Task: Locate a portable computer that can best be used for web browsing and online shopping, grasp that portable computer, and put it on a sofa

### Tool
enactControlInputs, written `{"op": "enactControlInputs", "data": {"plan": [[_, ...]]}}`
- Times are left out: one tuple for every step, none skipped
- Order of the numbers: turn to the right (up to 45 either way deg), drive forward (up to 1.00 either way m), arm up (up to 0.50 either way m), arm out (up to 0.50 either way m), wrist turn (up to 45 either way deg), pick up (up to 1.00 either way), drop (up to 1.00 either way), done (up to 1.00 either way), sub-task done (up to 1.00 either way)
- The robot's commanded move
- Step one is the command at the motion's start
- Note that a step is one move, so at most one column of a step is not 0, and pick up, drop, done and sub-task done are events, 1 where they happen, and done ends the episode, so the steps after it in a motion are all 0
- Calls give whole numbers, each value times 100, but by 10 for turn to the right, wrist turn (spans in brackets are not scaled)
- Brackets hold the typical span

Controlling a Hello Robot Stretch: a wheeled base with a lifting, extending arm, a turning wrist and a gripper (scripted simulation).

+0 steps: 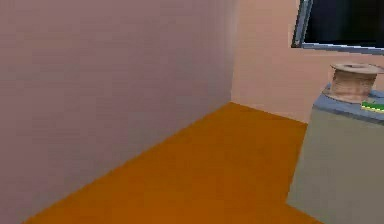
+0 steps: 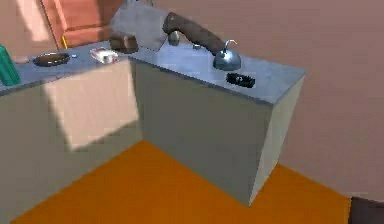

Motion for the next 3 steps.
{"op": "enactControlInputs", "data": {"plan": [[0, 100, 0, 0, 0, 0, 0, 0, 0], [0, 60, 0, 0, 0, 0, 0, 0, 0], [450, 0, 0, 0, 0, 0, 0, 0, 0]]}}
